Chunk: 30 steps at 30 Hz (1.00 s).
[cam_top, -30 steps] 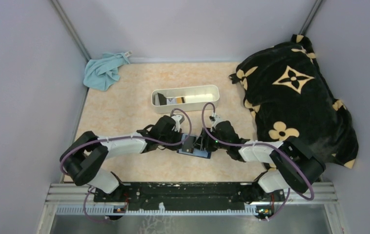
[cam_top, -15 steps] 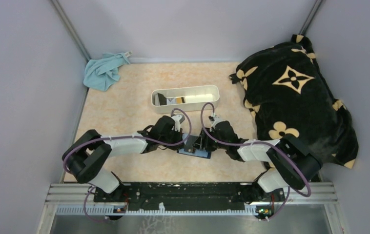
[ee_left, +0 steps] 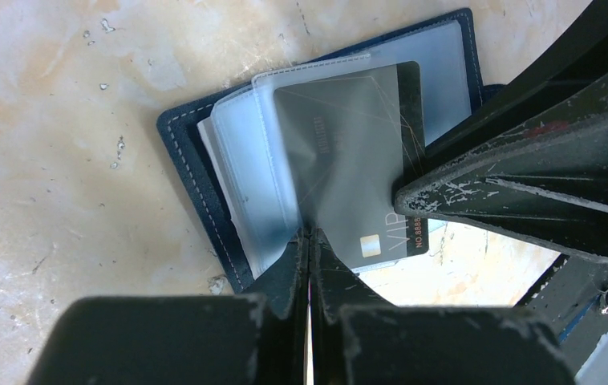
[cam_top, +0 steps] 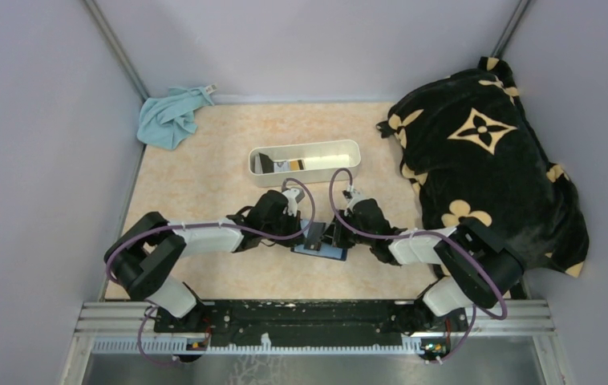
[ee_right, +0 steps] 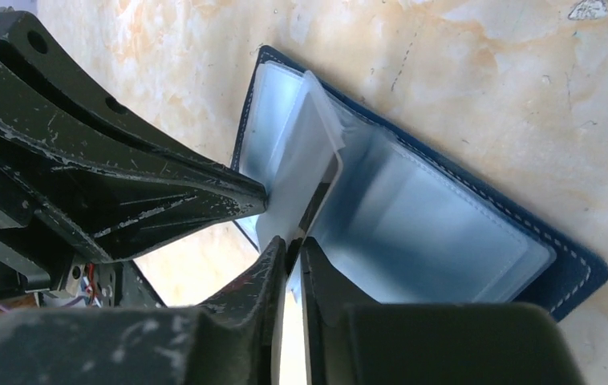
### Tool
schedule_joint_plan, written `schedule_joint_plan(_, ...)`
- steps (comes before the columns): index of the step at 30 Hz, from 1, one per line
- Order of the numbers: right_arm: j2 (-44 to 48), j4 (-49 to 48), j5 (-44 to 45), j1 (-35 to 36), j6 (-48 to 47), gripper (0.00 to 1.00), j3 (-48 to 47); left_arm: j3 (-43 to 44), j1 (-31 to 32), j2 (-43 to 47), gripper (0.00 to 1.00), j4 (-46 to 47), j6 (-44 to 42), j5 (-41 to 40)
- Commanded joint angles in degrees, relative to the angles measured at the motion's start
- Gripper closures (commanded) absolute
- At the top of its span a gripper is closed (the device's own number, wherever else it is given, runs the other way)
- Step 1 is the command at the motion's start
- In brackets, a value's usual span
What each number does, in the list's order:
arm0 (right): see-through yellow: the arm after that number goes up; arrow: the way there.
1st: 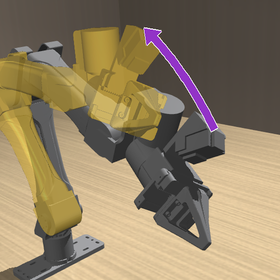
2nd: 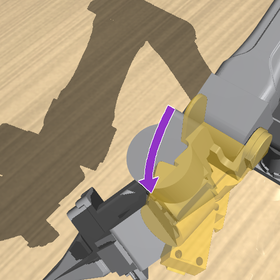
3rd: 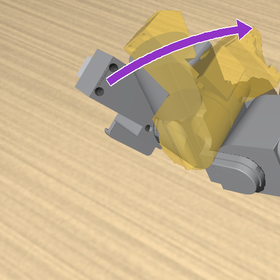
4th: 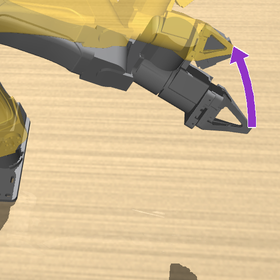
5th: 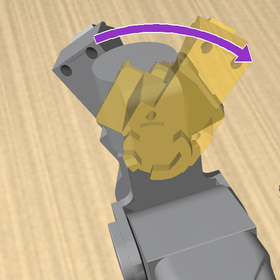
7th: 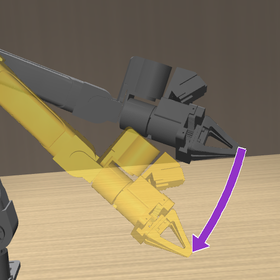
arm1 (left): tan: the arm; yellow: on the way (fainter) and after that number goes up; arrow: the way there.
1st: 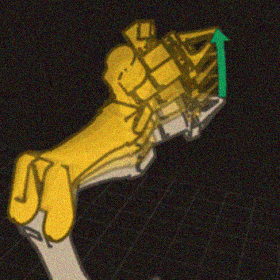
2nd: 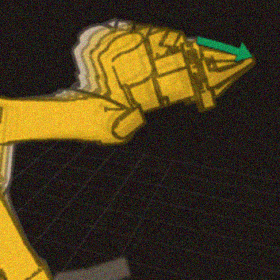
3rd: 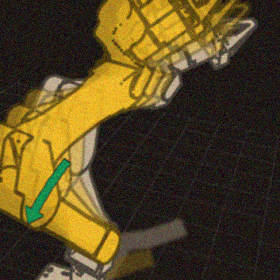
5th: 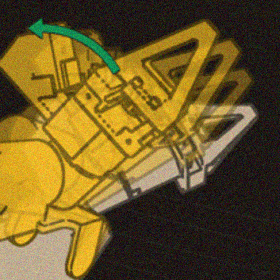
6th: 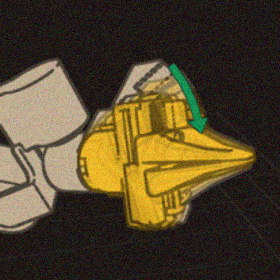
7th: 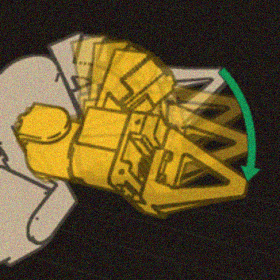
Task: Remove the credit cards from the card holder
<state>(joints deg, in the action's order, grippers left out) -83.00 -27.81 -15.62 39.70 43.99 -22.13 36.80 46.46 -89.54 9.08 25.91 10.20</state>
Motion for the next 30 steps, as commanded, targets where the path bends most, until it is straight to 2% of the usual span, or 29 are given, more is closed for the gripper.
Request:
schedule_joint_plan(1,1.75,-1.54,0.29,-0.14,-0.2,0.92,-0.2,-0.94,-0.05,-2.47,1.0,-3.01,0.0,0.15)
schedule_joint_plan(10,5.05,1.76,1.07,-1.25,-1.16,0.99,0.54,-0.85,-0.05,-2.32,1.0,-3.5,0.01,-0.3)
schedule_joint_plan(23,11.88,8.0,1.48,-4.71,-3.61,1.0,1.56,-1.32,-0.05,-0.61,1.0,-4.13,0.4,-2.12)
schedule_joint_plan(26,14.18,9.64,1.14,-5.59,-4.35,1.0,1.33,-1.84,-0.06,2.17,0.81,-4.66,0.77,-4.73)
schedule_joint_plan(30,17.05,10.97,-0.67,-6.29,-6.07,1.0,1.02,-1.45,-0.06,7.65,0.54,-4.8,-0.01,-3.45)
